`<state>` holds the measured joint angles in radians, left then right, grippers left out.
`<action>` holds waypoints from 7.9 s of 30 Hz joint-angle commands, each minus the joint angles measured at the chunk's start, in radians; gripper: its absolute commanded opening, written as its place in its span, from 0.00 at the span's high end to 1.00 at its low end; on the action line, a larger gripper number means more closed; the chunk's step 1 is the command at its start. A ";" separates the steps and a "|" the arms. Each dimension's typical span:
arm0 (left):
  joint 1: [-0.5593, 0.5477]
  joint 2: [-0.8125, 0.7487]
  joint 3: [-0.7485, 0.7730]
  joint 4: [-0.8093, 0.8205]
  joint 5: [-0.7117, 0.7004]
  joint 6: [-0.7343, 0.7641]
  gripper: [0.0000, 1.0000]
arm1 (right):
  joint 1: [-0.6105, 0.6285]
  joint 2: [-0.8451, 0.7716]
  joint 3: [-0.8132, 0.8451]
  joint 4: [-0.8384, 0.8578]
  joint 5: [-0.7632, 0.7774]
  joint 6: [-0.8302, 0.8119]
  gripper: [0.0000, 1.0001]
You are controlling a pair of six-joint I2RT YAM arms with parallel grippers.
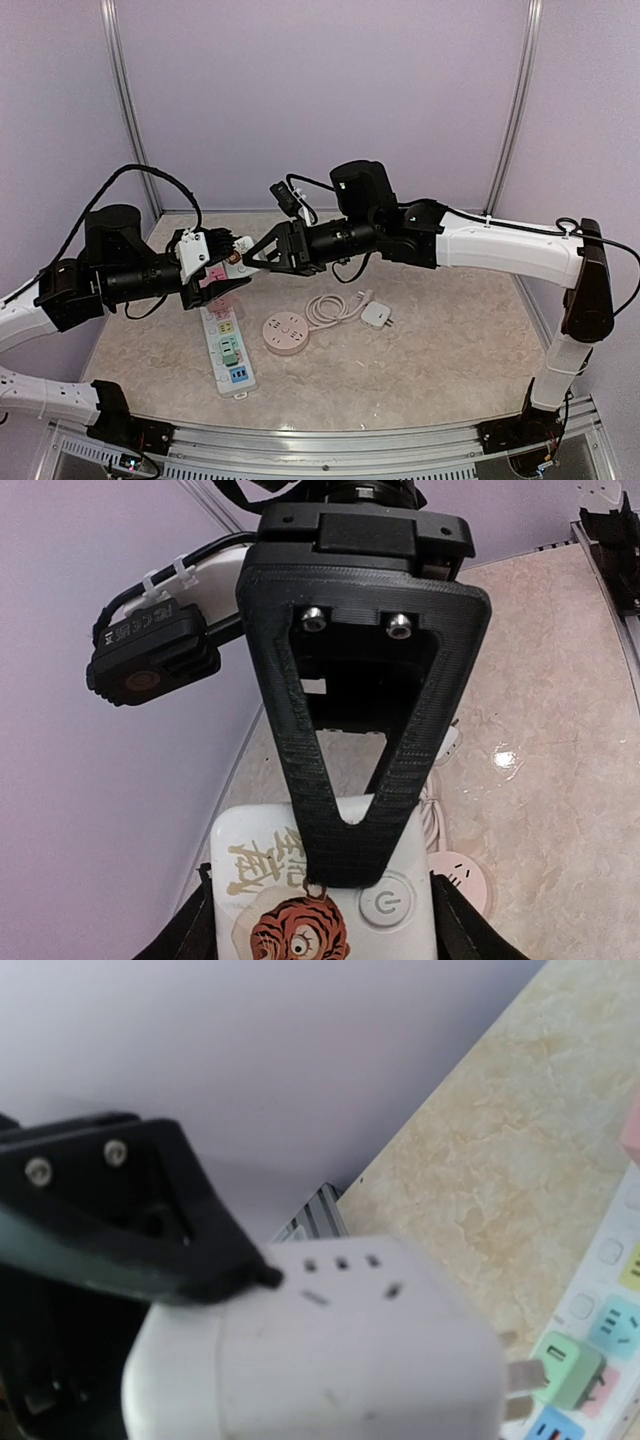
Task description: Insert the plug
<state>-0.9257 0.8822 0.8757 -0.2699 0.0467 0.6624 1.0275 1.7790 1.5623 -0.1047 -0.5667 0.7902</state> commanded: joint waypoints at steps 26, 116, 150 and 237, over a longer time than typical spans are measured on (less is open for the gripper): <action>0.363 -0.036 0.006 0.007 0.670 -0.958 1.00 | 0.006 -0.299 -0.195 -0.103 0.277 -0.378 0.00; 0.477 -0.208 -0.179 -0.012 0.264 -0.765 1.00 | -0.274 0.449 0.126 -0.631 0.311 -1.144 0.63; 0.250 0.553 -0.004 0.048 0.598 -0.101 1.00 | -0.175 -0.045 -0.377 -0.091 -0.039 -0.976 0.25; 0.120 0.865 -0.098 0.064 0.483 -0.113 1.00 | -0.155 -0.067 -0.483 0.026 0.196 -0.592 0.35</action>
<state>-0.7696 1.6520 0.8062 0.0624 0.5884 0.5827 0.8684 1.7531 1.1137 -0.0906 -0.4110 0.1741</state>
